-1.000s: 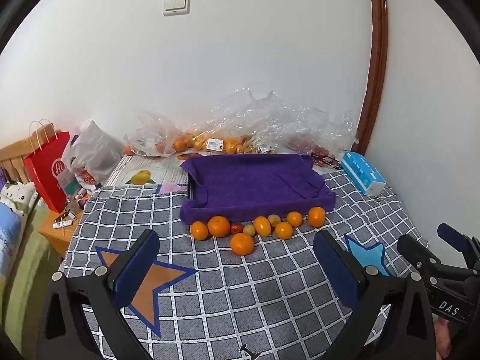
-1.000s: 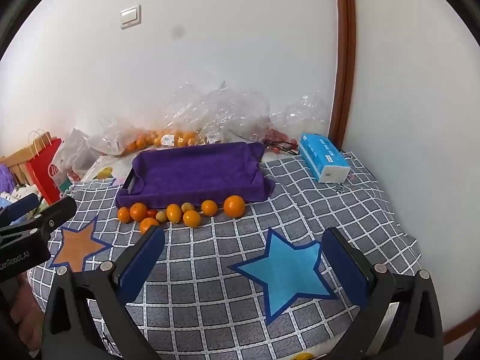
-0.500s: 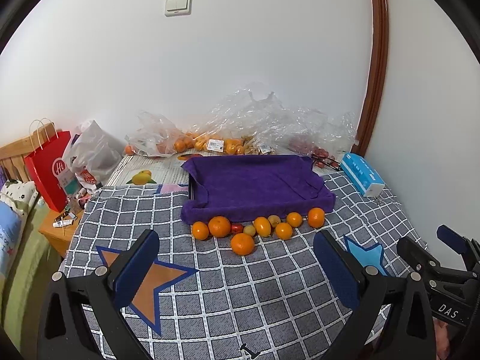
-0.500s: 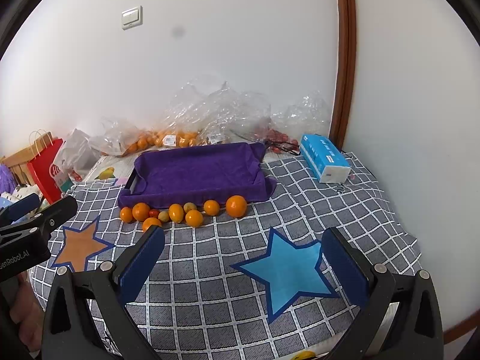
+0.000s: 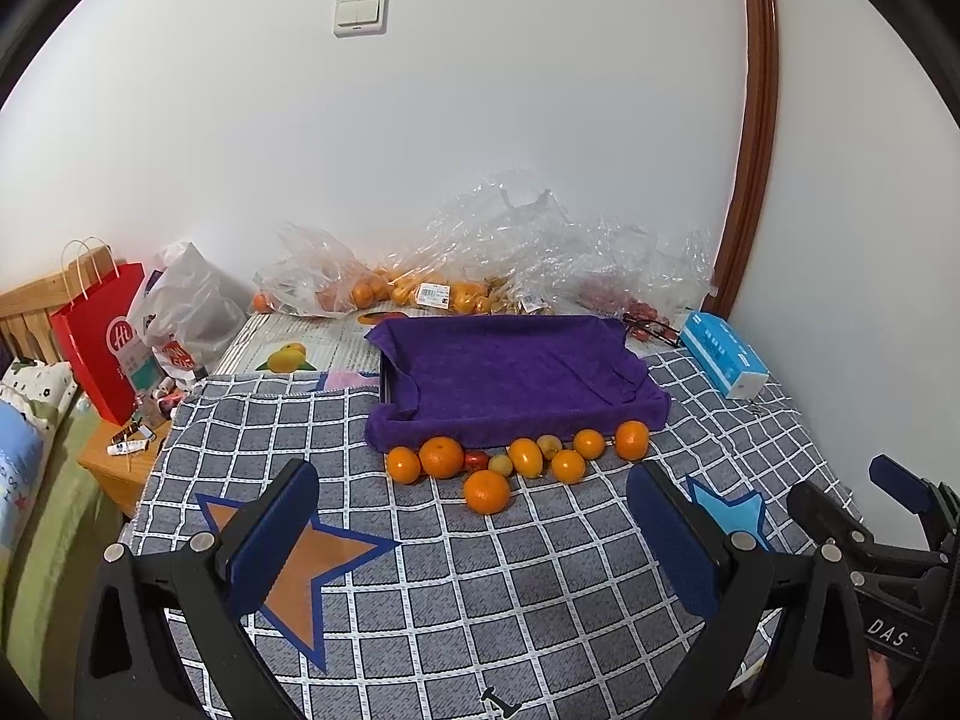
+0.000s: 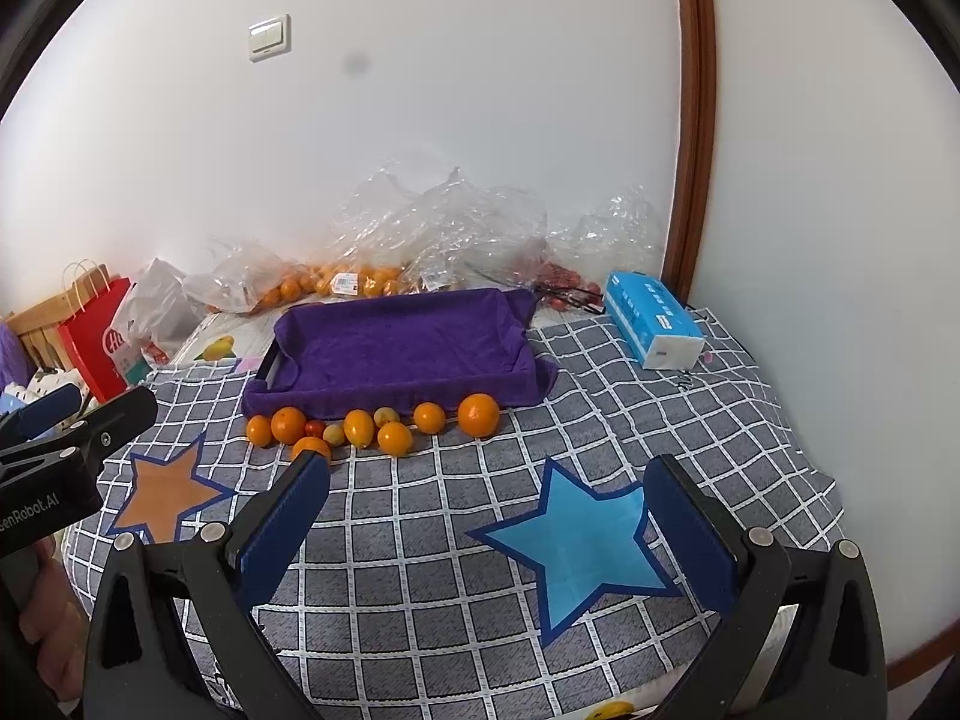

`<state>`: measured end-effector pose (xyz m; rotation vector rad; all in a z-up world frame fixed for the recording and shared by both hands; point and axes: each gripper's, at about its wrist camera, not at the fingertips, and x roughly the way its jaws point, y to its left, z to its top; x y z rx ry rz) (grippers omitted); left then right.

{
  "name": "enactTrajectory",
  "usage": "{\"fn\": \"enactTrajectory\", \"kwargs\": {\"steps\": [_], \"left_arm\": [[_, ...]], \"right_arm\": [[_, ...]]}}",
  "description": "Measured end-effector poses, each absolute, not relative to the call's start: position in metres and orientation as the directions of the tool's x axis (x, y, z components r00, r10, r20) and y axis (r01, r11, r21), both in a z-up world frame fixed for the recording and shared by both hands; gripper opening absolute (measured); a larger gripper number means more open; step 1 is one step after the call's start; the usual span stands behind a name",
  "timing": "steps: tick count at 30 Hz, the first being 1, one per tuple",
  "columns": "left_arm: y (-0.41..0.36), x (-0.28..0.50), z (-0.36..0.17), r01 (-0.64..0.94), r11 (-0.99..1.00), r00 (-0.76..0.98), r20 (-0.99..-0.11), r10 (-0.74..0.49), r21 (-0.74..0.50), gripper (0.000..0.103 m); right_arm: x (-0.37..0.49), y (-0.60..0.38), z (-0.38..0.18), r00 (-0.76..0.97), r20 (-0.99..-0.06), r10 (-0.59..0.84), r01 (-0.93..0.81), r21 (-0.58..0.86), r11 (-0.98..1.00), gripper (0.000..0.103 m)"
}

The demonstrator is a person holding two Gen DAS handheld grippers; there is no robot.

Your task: Organize fruits

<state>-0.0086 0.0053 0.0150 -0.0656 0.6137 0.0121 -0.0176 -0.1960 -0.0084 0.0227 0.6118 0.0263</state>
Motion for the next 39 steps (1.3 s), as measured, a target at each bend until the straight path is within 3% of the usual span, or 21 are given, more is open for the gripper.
{"fn": "enactTrajectory", "kwargs": {"steps": [39], "left_arm": [[0.0077,-0.0149,0.0144,-0.033,0.997,0.823,-0.567,-0.012,-0.068,0.103]], "right_arm": [[-0.0178,-0.1942,-0.0084,0.819,-0.571,0.052,-0.032,0.045,0.998,0.103]]}}
